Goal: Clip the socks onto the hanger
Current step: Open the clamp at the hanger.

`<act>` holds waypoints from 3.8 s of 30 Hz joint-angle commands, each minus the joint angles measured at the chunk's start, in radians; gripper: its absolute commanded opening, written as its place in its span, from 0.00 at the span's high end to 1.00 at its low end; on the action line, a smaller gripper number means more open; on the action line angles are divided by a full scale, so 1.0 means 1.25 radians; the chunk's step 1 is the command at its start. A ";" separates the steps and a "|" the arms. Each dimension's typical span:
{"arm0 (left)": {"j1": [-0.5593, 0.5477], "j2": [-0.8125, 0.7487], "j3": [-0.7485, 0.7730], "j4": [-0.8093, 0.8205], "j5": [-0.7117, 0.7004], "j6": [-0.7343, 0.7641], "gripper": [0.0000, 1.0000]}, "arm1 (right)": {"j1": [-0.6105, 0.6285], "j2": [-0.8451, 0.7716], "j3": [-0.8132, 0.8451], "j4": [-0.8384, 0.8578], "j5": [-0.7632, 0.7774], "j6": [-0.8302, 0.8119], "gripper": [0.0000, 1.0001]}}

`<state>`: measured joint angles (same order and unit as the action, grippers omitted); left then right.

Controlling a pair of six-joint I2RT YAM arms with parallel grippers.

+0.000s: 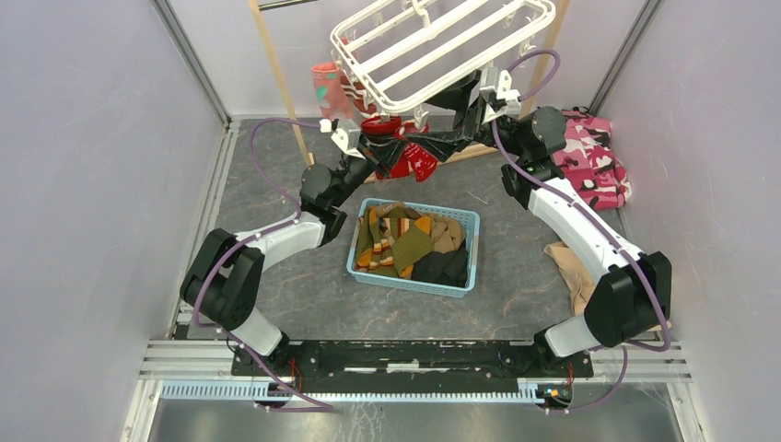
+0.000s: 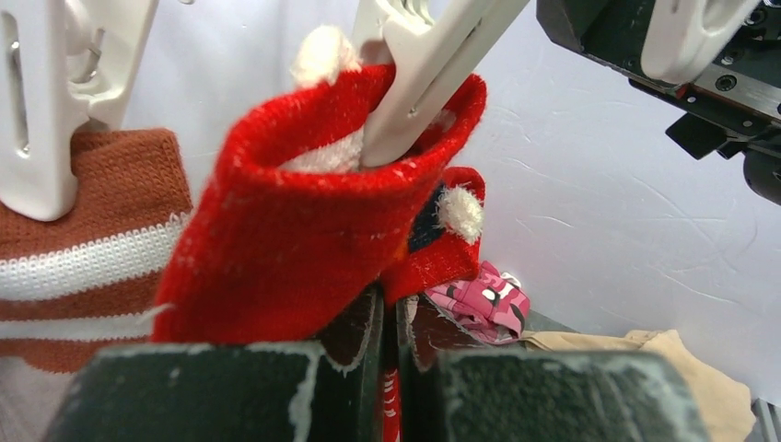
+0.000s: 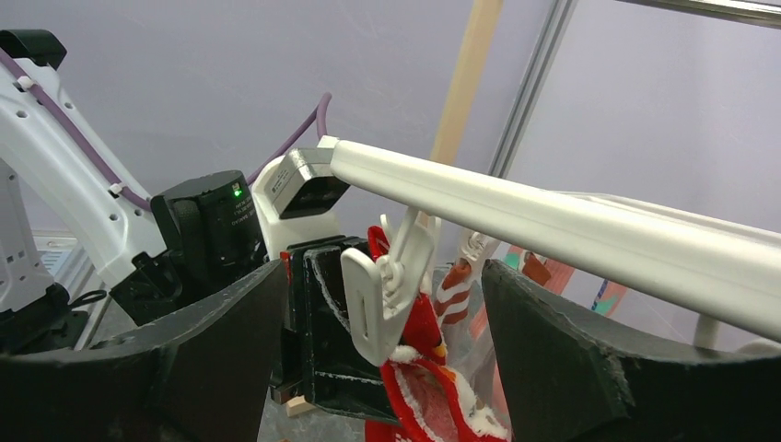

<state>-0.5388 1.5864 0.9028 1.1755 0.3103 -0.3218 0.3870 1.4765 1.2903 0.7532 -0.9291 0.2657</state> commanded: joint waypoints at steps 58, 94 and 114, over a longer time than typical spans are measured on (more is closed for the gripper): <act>0.004 -0.054 0.010 -0.003 0.003 0.002 0.98 | 0.010 0.039 0.042 0.202 -0.018 0.184 0.64; 0.004 -0.070 0.009 -0.014 0.005 0.001 0.98 | 0.011 0.048 0.044 0.254 -0.053 0.229 0.39; 0.004 -0.074 0.007 -0.017 0.005 0.001 0.98 | 0.011 0.099 0.070 0.299 -0.050 0.294 0.21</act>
<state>-0.5388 1.5341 0.9028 1.1313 0.3164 -0.3214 0.3977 1.5848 1.3308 1.0794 -1.0054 0.5961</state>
